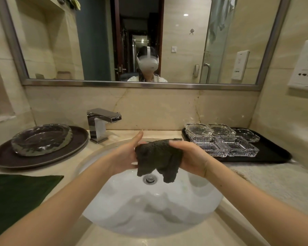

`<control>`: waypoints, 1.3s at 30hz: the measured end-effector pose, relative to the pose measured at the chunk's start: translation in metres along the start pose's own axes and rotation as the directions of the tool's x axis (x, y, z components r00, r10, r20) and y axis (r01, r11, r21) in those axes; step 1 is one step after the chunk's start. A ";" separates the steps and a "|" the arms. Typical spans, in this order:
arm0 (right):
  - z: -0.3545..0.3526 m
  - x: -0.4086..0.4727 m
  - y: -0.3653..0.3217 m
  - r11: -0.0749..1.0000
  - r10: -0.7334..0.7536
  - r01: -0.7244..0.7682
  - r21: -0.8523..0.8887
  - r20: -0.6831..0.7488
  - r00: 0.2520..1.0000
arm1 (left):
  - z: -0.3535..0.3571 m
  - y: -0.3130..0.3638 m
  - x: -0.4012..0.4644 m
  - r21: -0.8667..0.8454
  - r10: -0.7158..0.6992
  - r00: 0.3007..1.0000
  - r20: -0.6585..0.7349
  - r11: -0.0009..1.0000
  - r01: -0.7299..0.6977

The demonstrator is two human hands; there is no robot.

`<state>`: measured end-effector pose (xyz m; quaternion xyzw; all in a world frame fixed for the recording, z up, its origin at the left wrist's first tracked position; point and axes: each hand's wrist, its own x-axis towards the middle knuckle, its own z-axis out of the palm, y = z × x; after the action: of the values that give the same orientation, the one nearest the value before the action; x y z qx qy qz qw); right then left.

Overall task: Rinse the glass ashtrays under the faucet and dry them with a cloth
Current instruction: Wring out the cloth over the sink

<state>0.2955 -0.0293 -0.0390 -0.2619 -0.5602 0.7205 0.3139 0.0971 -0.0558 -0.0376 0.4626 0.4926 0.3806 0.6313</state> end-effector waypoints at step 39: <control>-0.043 -0.032 0.000 0.993 -0.111 0.093 -0.068 -0.355 0.928 | 0.047 0.016 0.017 0.123 0.317 0.948 -0.020 0.942 -0.312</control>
<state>0.3484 -0.0255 -0.0488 -0.3671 -0.5242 0.6291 0.4412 0.1459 -0.0451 -0.0227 0.5642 0.4465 0.4556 0.5241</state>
